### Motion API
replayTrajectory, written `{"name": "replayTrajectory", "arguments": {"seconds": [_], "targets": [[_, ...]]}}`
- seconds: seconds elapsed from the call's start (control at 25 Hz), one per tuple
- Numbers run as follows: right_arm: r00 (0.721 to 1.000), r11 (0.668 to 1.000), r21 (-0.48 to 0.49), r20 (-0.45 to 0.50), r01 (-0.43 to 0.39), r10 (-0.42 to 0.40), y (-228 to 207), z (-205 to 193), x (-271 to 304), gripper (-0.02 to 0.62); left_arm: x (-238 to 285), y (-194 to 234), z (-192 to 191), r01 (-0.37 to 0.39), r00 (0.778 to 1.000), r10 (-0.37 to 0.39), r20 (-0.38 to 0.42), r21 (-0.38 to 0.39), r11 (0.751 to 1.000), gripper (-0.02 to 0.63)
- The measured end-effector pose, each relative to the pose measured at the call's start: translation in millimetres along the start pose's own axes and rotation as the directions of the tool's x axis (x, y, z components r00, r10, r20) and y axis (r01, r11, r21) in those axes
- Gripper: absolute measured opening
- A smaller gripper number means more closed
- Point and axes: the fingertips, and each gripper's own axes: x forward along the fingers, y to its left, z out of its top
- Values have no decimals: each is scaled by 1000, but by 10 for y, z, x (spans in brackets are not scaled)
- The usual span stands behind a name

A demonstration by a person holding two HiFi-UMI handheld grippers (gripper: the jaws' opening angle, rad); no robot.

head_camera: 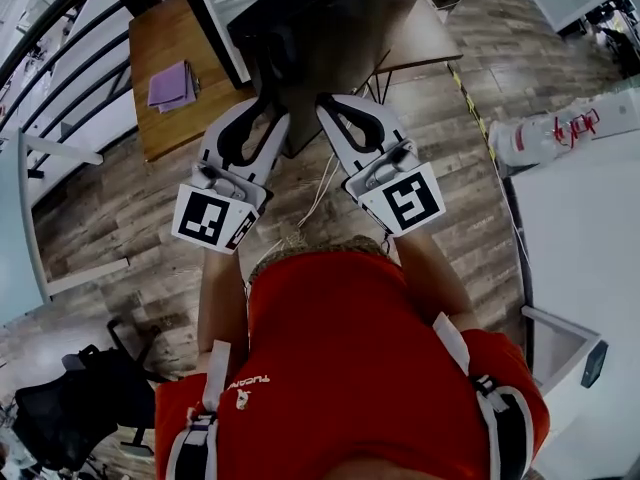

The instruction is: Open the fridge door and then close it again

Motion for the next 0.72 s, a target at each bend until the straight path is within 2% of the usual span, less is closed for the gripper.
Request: {"name": "replayTrajectory", "arguments": {"seconds": [0.36, 0.6, 0.72], "targets": [[997, 997, 28, 8, -74, 74, -39, 49, -734, 28, 41, -683, 37, -84, 996, 85, -15, 15, 996, 124], [996, 996, 32, -15, -87, 88, -46, -15, -1251, 32, 132, -1162, 56, -92, 996, 92, -20, 13, 996, 115], [995, 995, 36, -37, -96, 97, -42, -95, -1461, 101, 208, -1382, 47, -92, 996, 92, -19, 8, 996, 112]]}}
